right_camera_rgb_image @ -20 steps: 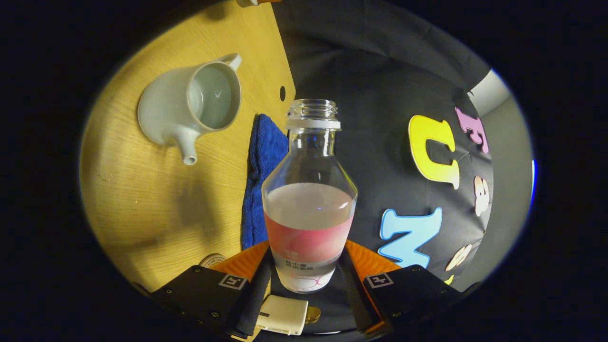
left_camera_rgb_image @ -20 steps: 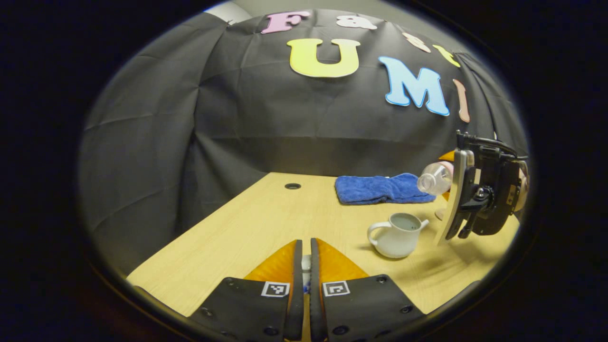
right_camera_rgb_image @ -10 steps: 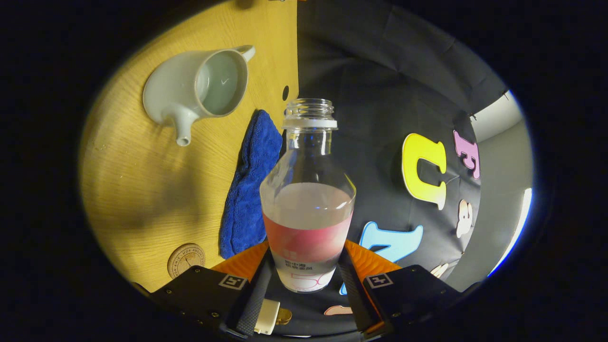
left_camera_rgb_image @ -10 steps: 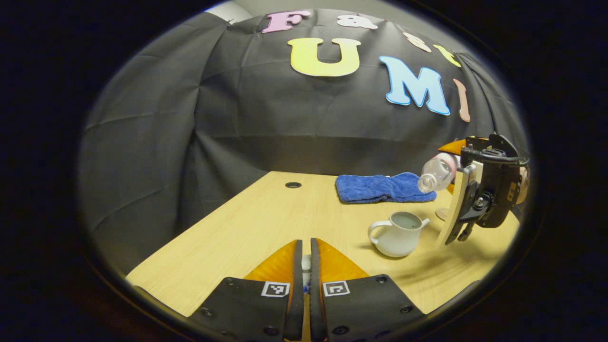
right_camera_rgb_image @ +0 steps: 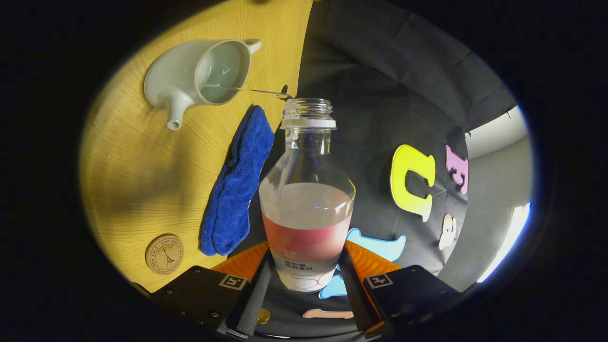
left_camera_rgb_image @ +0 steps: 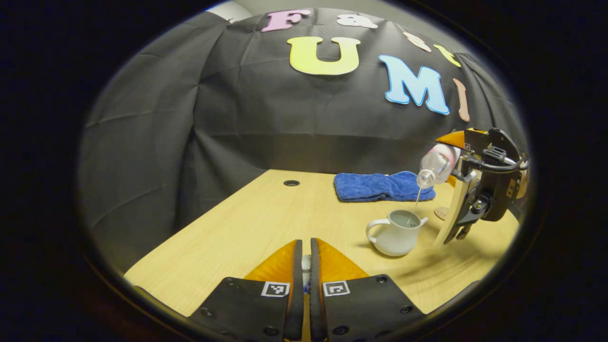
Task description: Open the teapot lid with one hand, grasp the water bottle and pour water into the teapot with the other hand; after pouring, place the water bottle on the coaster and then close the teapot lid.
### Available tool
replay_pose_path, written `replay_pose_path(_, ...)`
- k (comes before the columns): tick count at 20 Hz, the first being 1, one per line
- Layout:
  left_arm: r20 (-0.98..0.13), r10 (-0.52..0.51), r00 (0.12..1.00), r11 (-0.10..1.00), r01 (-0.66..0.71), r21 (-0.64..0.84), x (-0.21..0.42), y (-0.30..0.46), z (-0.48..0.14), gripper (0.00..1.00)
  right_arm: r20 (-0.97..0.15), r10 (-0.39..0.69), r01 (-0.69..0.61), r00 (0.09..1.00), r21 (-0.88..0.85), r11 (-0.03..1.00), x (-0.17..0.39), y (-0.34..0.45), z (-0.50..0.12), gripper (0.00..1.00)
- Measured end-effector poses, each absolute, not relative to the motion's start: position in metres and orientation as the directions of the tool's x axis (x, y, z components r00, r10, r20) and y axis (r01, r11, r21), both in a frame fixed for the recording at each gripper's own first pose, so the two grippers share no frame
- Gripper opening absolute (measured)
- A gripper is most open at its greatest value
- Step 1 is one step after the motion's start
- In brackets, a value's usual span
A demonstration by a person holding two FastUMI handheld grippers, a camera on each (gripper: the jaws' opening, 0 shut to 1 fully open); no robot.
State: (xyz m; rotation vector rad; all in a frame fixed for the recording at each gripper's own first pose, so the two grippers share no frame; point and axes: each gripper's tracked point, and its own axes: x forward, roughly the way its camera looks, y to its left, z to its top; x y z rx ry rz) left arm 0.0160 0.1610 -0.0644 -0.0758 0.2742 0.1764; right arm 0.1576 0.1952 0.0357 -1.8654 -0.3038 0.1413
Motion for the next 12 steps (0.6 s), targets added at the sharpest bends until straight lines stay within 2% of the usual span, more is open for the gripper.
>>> replay_pose_path(7, -0.281, 0.160, 0.946, 0.982, -0.181, -0.048, 0.014, 0.161, -0.064, 0.14, 0.104, 0.321, 0.213, 0.941, -0.921, -0.327, 0.157, 0.203, 0.049, 0.76)
replay_pose_path(8, -0.281, 0.161, 0.946, 0.982, -0.181, -0.048, 0.013, 0.161, -0.064, 0.12, 0.109, 0.328, 0.223, 0.938, -0.916, -0.333, 0.156, 0.205, 0.050, 0.75)
replay_pose_path(10, -0.282, 0.160, 0.946, 0.982, -0.181, -0.052, 0.013, 0.161, -0.064, 0.14, 0.114, 0.339, 0.234, 0.934, -0.912, -0.338, 0.158, 0.207, 0.052, 0.72)
replay_pose_path(12, -0.285, 0.159, 0.945, 0.982, -0.181, -0.051, 0.014, 0.161, -0.064, 0.12, 0.119, 0.346, 0.244, 0.931, -0.907, -0.344, 0.158, 0.208, 0.054, 0.75)
